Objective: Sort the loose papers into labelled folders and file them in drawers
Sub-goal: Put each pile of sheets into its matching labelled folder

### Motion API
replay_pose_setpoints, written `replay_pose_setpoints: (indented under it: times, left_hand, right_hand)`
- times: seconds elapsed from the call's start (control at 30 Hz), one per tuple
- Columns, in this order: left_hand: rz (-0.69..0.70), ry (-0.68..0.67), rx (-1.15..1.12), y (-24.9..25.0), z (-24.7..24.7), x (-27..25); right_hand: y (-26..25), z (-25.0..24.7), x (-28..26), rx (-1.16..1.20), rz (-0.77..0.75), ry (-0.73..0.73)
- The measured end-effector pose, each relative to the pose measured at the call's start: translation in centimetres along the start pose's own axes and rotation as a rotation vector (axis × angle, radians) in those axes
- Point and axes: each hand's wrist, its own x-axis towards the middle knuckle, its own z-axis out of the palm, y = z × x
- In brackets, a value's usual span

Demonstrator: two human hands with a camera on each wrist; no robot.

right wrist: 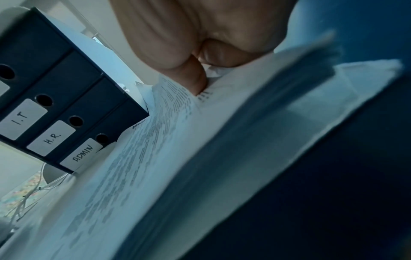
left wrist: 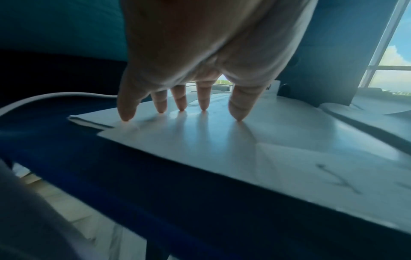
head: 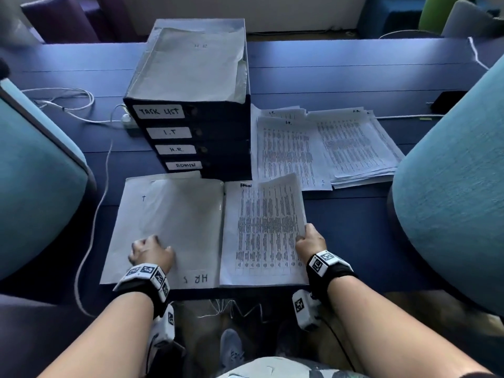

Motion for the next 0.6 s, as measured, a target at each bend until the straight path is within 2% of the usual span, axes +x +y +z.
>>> replay_pose_setpoints:
  times: [0.17,0.33,0.43,0.5,0.6]
  left_hand:
    - [-0.113,0.039,-0.070,-1.7,-0.3,0.8]
    - [-0.164,-0.001,-0.159,-2.2,-1.2,0.9]
    - [-0.106,-0.055,-0.213,-2.5,-1.7,1.6]
    - [-0.031,-0.143,-0.274,-2.3,-2.3,1.6]
    - [0.082,-0.225,-0.473,-1.3,-2.8,1.2]
  right_hand:
    - [-0.3,0.0,-0.2,-0.058,0.001,0.013]
    - [-0.6,0.0,-0.4,-0.087,0.023,0.008]
    - [-0.7,0.1,-0.4,-0.091,0.039,0.003]
    - [-0.9,0.1,-0.5,-0.088,0.047,-0.001]
    - [-1.2,-0.2,-0.6,-0.068,0.065,-0.008]
